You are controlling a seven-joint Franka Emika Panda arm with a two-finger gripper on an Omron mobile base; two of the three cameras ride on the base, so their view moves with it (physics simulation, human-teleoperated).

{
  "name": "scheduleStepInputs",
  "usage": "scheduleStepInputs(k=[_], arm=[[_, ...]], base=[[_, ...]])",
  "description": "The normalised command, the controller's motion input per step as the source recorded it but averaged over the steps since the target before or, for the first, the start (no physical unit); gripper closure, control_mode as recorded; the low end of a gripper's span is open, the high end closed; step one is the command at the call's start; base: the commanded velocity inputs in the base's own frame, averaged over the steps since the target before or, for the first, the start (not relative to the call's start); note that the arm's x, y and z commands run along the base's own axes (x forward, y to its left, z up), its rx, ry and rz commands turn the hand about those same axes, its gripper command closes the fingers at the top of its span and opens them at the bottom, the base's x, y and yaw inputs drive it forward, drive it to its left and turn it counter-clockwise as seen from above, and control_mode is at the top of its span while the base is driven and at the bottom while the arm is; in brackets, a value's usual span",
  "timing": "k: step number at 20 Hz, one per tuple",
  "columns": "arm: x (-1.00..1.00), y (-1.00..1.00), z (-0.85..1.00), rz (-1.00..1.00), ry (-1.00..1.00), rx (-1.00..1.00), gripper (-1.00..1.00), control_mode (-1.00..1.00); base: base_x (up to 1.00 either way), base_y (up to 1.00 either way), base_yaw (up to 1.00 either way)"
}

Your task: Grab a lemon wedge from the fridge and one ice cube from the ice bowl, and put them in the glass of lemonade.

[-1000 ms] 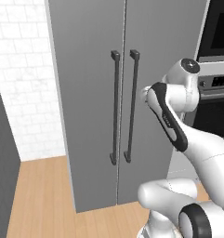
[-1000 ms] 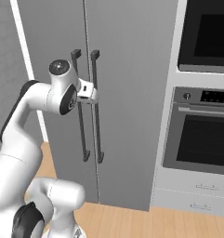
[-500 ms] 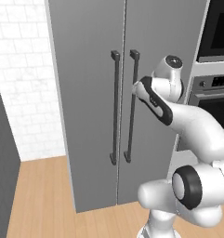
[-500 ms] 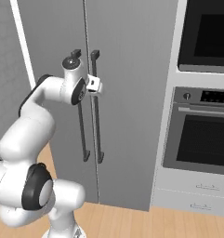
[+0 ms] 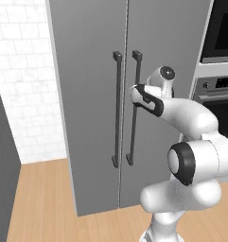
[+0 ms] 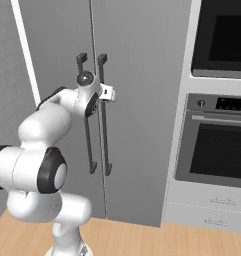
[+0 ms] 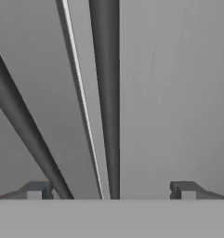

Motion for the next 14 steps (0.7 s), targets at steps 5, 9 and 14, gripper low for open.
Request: scheduleStepInputs(k=[5, 9, 14], arm=[[0.63, 0.0, -0.14, 0.0, -0.04, 0.0, -1.0, -1.0], [0.69, 0.0, -0.11, 0.03, -0.01, 0.0, -1.0, -1.0], [0.7, 0.0, -0.01, 0.0, 0.0, 0.0, -1.0, -1.0]], base=[[0.0, 0.0, 0.0], [0.0, 0.0, 0.0], [0.0, 0.0, 0.0]])
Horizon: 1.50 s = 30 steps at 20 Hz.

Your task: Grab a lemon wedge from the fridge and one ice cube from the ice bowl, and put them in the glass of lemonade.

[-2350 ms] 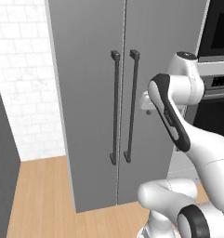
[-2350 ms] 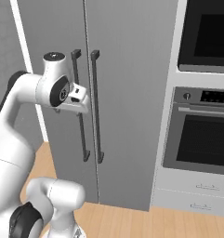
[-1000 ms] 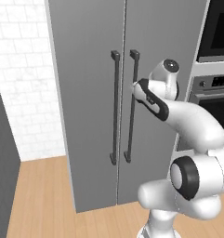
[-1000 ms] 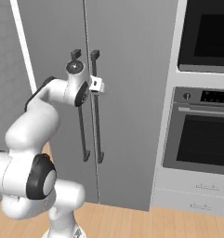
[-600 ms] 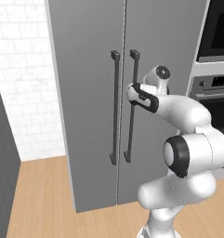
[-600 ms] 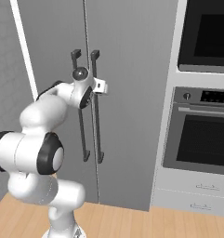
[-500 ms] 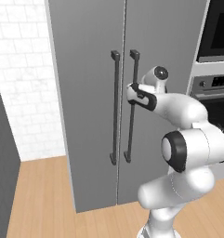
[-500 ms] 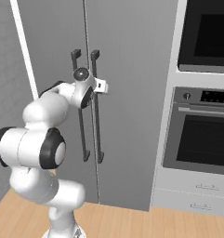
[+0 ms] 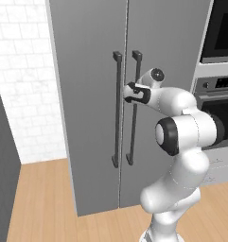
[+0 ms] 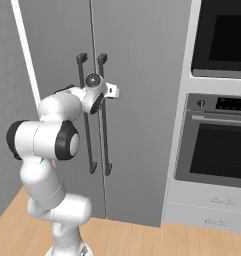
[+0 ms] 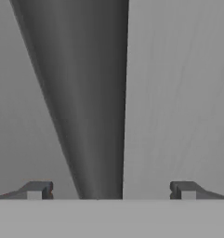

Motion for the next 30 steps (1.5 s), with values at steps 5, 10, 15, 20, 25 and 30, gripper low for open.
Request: scheduleStepInputs(k=[5, 10, 15, 20, 25, 30], arm=[[0.46, 0.0, -0.02, 0.0, 0.0, 0.0, 1.0, -1.0], [0.0, 0.0, 0.0, 0.0, 0.0, 0.0, 1.0, -1.0], [-0.05, -0.01, 0.0, 0.0, -0.01, 0.0, 1.0, -1.0], [-0.82, -0.46, 0.16, -0.02, -0.19, 0.0, 1.0, -1.0], [-1.0, -0.71, 0.55, -0.15, -0.17, 0.0, 1.0, -1.0], [-0.93, -0.63, 0.95, -0.3, -0.06, 0.0, -1.0, -1.0]], base=[[0.0, 0.0, 0.0], [0.0, 0.0, 0.0], [0.0, 0.0, 0.0], [0.0, 0.0, 0.0], [0.0, 0.0, 0.0], [0.0, 0.0, 0.0]])
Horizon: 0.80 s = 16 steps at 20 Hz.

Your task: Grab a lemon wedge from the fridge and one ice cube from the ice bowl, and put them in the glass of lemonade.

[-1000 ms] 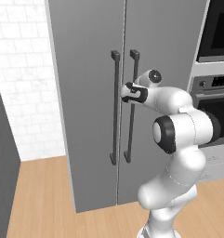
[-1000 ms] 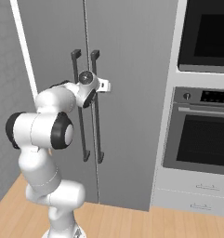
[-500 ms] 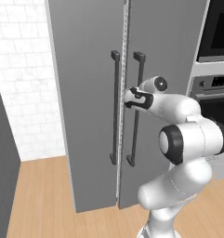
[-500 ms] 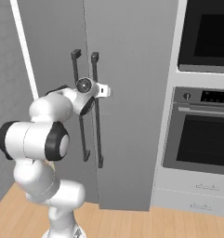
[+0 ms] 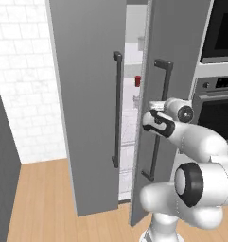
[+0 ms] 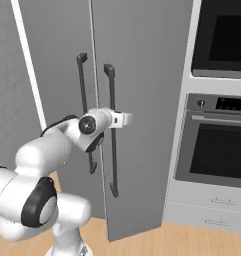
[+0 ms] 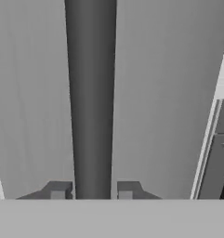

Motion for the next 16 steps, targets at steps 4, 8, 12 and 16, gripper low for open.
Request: scheduleStepInputs(k=[4, 8, 12, 16], arm=[[-0.86, -0.36, 1.0, -0.4, -0.01, 0.01, -1.0, -1.0], [-0.61, -0.01, 1.0, -0.35, 0.0, 0.0, -1.0, -1.0], [-0.52, 0.05, 1.0, -0.22, 0.01, 0.0, -1.0, -1.0], [-0.58, 0.69, 1.0, -0.12, 0.12, 0.0, -1.0, -1.0]], base=[[0.0, 0.0, 0.0], [0.0, 0.0, 0.0], [0.0, 0.0, 0.0], [0.0, 0.0, 0.0]])
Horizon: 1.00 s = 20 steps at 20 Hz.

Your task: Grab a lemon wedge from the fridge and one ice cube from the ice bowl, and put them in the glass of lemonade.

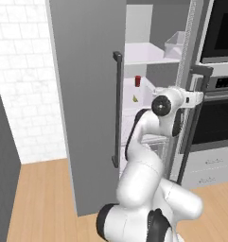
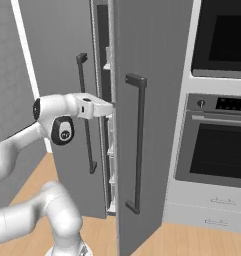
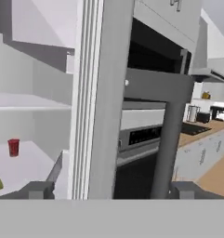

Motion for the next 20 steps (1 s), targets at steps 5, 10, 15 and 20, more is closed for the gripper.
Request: scheduleStepInputs(k=[5, 10, 15, 20], arm=[[0.37, 0.93, 0.26, -0.21, 0.2, 0.0, -1.0, -1.0], [0.49, -0.01, -0.11, -0.02, 0.01, 0.01, -1.0, -1.0], [0.67, -0.54, -0.29, 0.0, 0.0, 0.0, -1.0, -1.0], [0.76, -0.47, -0.29, 0.0, 0.0, 0.0, -1.0, -1.0]], base=[[0.0, 0.0, 0.0], [0.0, 0.0, 0.0], [0.0, 0.0, 0.0], [0.0, 0.0, 0.0]])
